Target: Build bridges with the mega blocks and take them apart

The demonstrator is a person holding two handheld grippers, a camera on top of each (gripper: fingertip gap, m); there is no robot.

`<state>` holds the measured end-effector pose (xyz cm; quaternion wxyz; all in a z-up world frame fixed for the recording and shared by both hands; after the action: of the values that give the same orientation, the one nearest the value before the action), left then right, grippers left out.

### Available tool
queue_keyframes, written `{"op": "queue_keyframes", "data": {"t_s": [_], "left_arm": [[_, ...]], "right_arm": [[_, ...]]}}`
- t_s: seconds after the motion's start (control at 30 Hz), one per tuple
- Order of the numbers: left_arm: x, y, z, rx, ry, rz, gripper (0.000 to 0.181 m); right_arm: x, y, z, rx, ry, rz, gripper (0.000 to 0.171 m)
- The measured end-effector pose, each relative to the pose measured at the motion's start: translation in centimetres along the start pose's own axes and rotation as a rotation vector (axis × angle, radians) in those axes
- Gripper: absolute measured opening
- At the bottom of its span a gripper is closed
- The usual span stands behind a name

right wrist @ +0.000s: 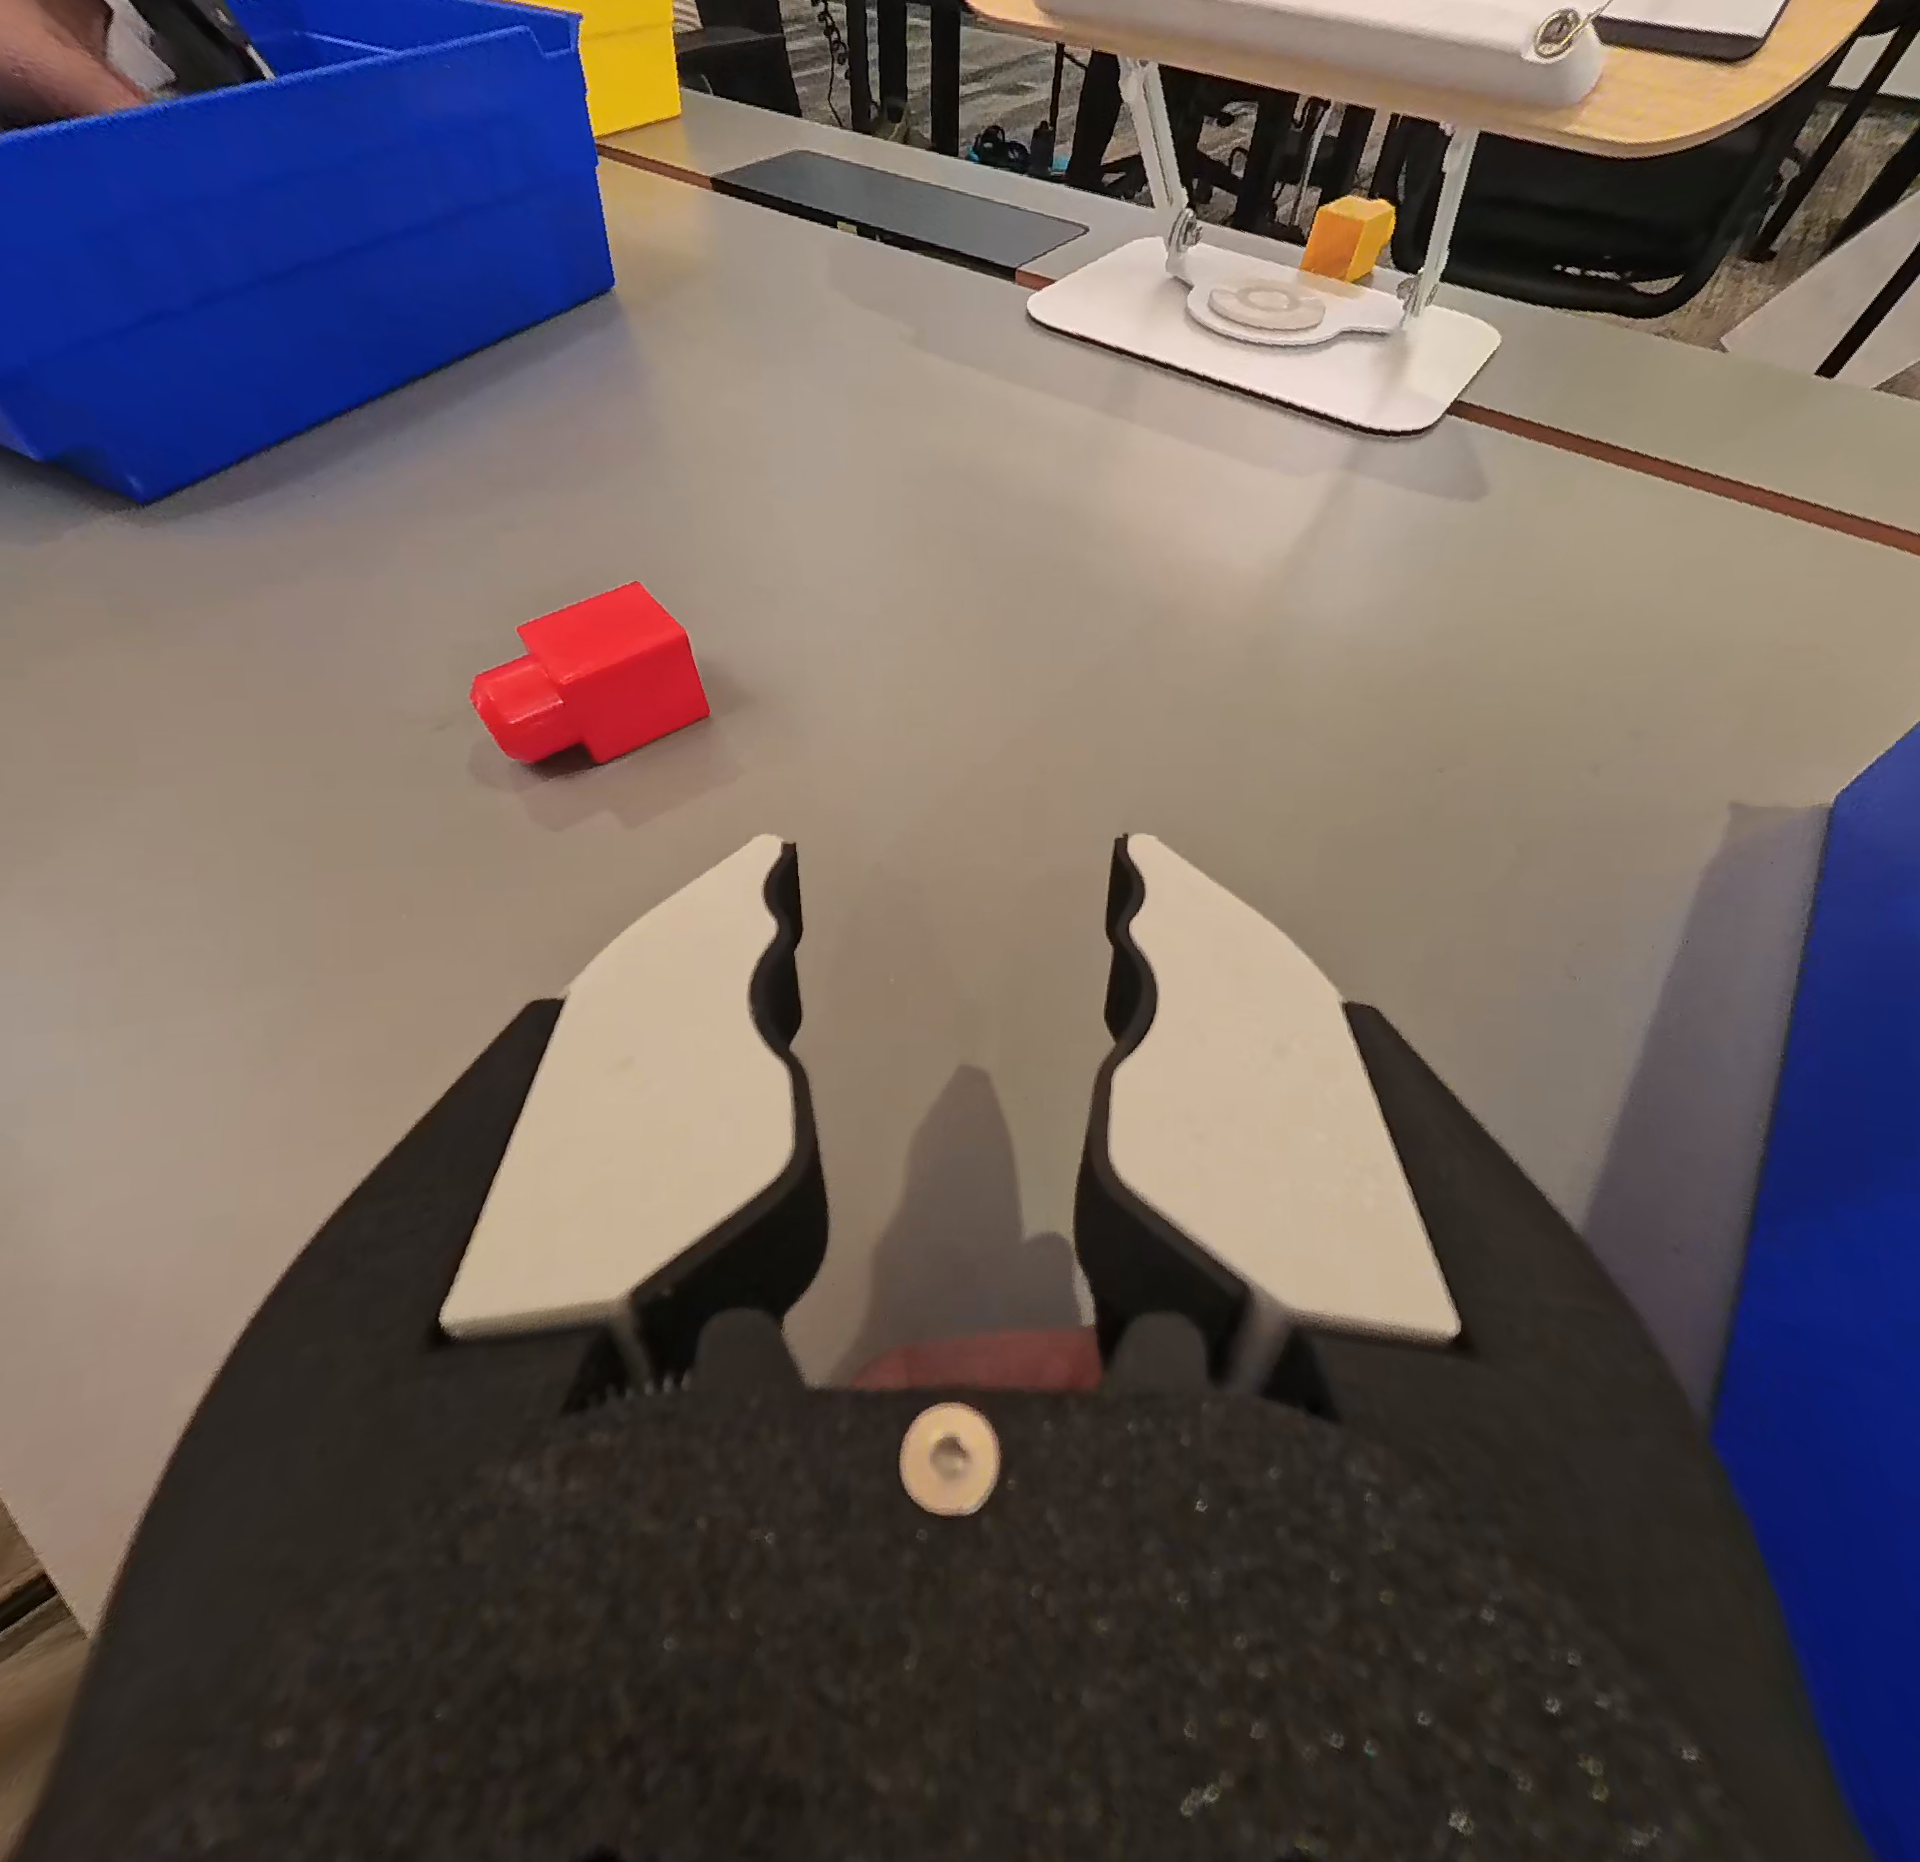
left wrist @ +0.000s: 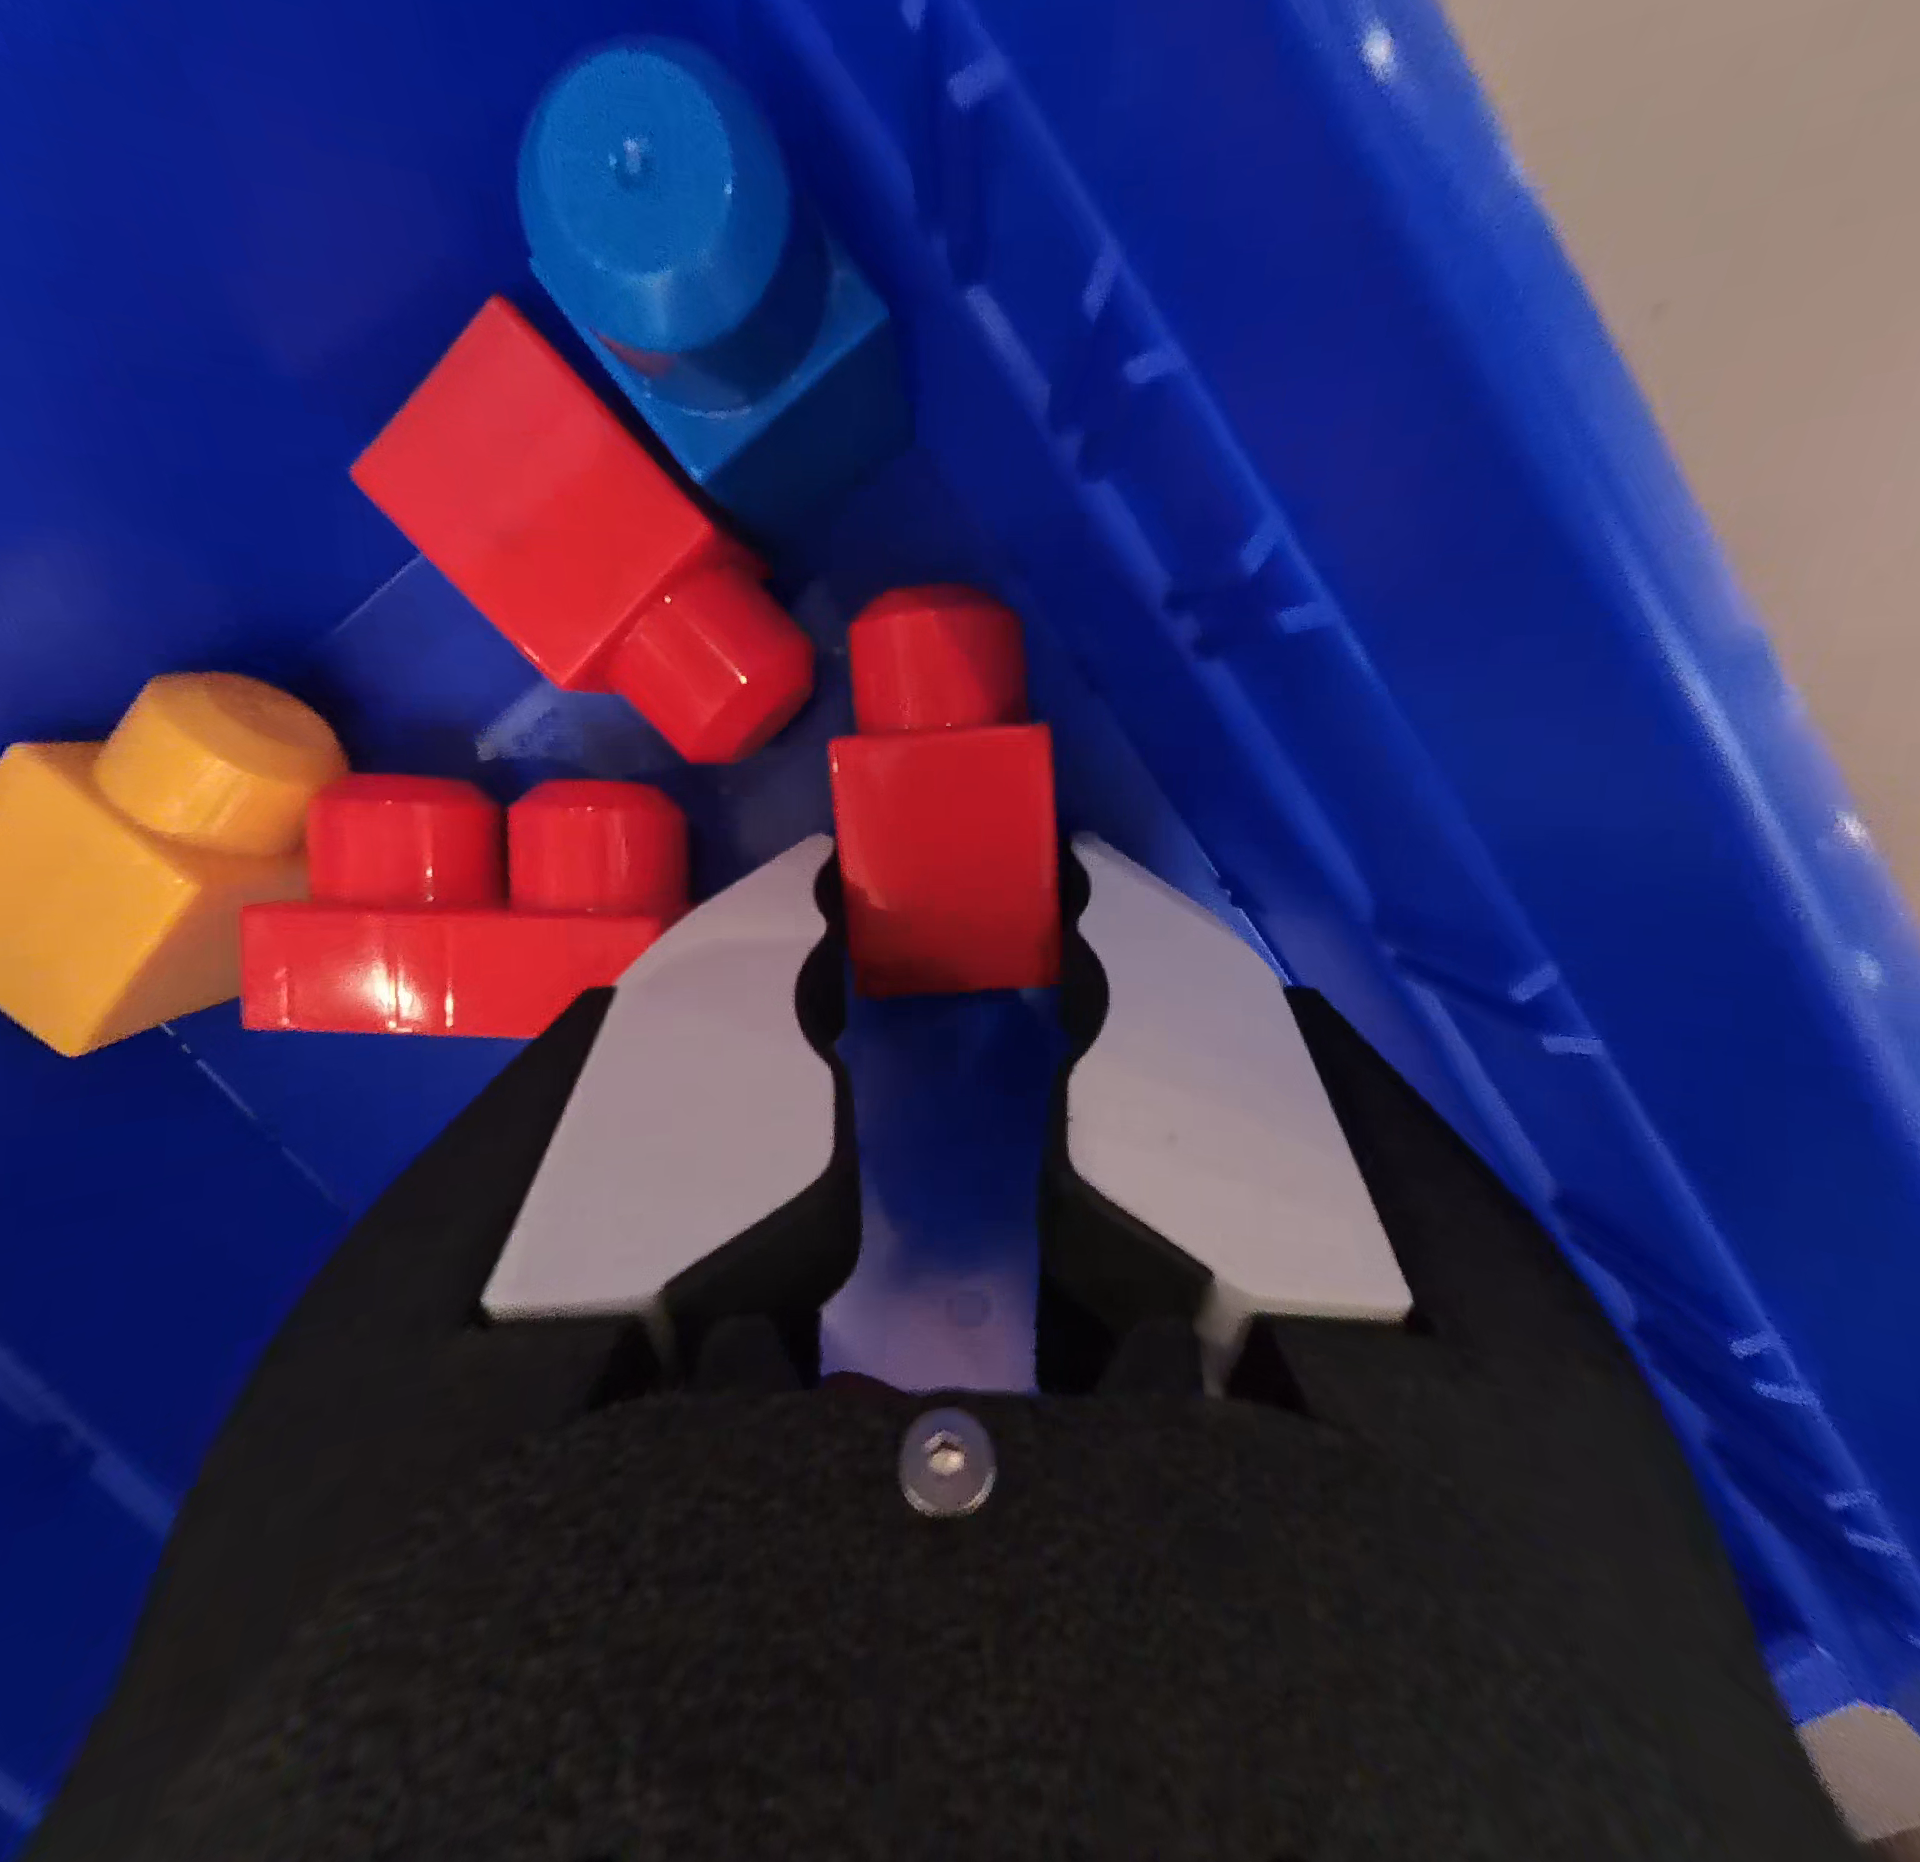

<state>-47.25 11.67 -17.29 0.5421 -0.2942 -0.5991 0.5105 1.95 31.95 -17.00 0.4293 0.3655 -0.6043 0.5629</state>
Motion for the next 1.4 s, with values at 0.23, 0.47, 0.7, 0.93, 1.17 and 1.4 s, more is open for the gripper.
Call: {"op": "queue_keyframes", "data": {"t_s": [0.23,0.47,0.7,0.93,1.17,1.4], "left_arm": [[-2.0,-3.7,-0.7,0.092,-0.032,-0.191,0.036],[-6.2,-13.4,-5.3,0.208,-0.149,-0.634,0.036],[-11.6,-17.0,-15.5,0.225,-0.255,-0.943,0.036],[-15.3,-12.6,-23.3,0.208,-0.414,-0.968,0.036],[-14.7,-10.9,-25.1,0.154,-0.378,-0.906,0.036],[-8.7,-7.5,-24.3,0.077,-0.188,-0.667,0.036]], "right_arm": [[0.2,-0.1,0.1,-0.001,-0.005,-0.003,0.055],[0.2,-0.1,0.4,0.008,-0.004,-0.009,0.055],[0.2,-0.1,0.8,0.005,-0.023,-0.017,0.055],[0.4,-0.3,0.8,-0.008,-0.036,-0.034,0.055],[0.3,-0.4,0.8,-0.007,-0.036,-0.033,0.055],[0.3,-0.3,0.7,-0.002,-0.028,-0.024,0.055]]}}
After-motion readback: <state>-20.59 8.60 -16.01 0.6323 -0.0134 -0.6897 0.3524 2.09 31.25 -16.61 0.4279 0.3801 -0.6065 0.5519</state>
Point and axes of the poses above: each gripper's, where its closed fingertips meet, y out along the fingers, x out of its top, z = x × y across the jaws, the point moved 10 cm from there along -y, back along the fingers, and after that the axes turned 5 degrees about x, right-handed, at the moved point
